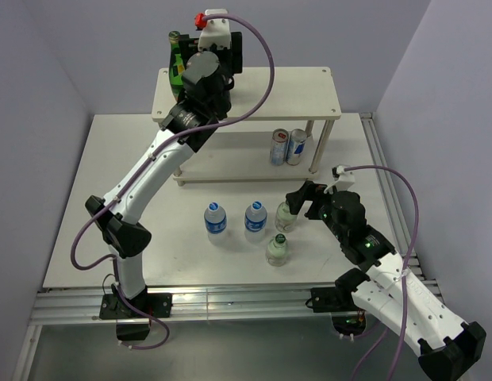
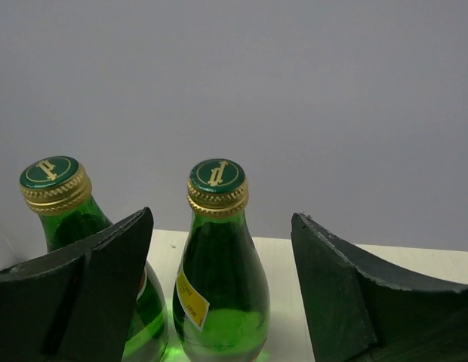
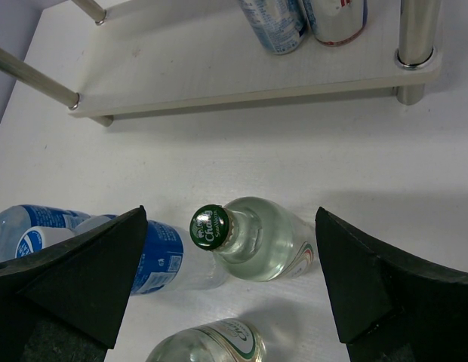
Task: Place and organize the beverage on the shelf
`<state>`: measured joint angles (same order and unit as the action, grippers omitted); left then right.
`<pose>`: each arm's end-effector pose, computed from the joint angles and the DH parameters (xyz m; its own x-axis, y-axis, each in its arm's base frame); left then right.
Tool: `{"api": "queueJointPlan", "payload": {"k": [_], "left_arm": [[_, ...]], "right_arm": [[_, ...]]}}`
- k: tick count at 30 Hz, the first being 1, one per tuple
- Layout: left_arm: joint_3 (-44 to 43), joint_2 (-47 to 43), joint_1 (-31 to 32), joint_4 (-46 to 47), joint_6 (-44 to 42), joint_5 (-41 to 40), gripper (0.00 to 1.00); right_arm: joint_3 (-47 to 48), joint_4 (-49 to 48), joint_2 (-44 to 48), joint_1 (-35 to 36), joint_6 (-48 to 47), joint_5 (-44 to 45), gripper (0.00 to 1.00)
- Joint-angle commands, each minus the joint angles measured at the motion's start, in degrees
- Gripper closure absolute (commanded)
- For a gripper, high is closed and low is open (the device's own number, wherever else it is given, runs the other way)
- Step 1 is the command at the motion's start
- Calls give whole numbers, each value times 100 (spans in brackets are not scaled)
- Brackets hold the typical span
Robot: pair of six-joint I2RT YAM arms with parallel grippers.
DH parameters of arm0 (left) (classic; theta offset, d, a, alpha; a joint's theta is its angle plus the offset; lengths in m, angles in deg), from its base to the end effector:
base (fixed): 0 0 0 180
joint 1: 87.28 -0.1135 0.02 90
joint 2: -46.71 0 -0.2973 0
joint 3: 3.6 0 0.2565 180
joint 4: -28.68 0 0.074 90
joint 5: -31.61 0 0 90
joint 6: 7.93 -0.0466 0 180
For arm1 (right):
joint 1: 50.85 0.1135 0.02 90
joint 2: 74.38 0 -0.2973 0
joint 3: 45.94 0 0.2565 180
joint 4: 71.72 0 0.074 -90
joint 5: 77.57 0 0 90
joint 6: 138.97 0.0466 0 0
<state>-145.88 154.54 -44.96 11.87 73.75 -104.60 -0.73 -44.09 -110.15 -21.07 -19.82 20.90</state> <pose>0.3360 -0.2605 0.5738 0.2155 -0.0608 -0.9746 -0.0747 0.9941 -0.0786 0.1300 0.0665 0.2919 -0.4168 0.3166 -0.8521 -0.1910 0.8860 0.4226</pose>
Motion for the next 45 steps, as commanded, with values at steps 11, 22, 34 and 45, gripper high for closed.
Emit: {"api": "queueJointPlan", "payload": {"k": [11, 22, 34, 45], "left_arm": [[701, -1052, 302, 109, 41, 43, 1], [4355, -3469, 2296, -775, 1461, -1529, 1], [7258, -4623, 4257, -4054, 7174, -1953, 1], [8268, -3849, 4592, -3937, 8681, -2128, 1]], "right_arm": [[-13, -233, -9, 37, 65, -12, 1], [-22, -224, 79, 37, 47, -56, 1], [-13, -233, -62, 37, 47, -100, 1], [-4, -224, -150, 37, 39, -73, 1]]}}
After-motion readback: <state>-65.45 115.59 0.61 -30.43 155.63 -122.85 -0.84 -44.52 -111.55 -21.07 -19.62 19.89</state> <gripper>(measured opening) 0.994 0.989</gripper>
